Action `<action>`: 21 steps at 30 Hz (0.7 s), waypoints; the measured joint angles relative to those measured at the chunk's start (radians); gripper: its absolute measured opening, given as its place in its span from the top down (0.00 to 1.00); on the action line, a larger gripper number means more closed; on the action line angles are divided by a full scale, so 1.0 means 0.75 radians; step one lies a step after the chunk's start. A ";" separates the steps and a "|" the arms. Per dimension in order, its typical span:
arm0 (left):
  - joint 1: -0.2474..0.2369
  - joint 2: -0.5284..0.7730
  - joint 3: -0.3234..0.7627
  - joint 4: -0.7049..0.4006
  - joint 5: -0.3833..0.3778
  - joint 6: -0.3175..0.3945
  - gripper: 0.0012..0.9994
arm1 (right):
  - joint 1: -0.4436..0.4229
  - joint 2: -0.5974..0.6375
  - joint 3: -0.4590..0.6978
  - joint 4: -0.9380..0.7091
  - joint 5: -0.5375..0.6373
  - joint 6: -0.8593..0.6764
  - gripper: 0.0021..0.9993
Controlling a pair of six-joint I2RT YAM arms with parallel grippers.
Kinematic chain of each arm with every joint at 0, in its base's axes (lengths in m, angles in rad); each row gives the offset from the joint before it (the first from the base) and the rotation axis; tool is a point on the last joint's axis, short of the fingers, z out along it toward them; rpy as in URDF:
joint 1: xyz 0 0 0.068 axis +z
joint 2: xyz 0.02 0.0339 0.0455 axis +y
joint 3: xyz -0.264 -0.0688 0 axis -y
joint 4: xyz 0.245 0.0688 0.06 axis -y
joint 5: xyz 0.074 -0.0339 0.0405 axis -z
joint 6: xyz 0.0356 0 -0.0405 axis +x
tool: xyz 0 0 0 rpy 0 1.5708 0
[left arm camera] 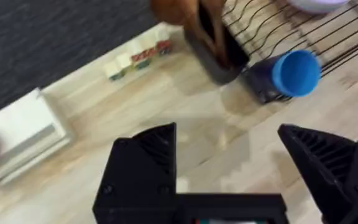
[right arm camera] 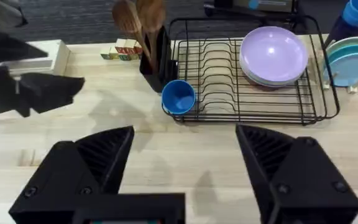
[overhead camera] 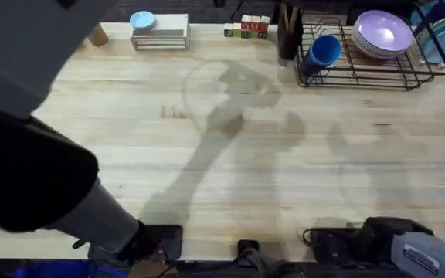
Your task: Pick up the cup on the table and put them onto the rack.
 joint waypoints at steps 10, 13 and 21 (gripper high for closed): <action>0.081 -0.165 0.000 -0.266 -0.183 0.000 0.01 | 0.000 0.009 0.001 0.000 -0.001 0.000 0.01; 0.114 -0.229 0.000 -0.340 -0.217 0.000 0.01 | 0.000 0.038 0.001 0.001 -0.001 0.000 0.01; 0.346 -0.364 0.000 -0.595 -0.249 0.000 0.01 | 0.117 0.228 0.001 0.006 -0.029 -0.001 0.01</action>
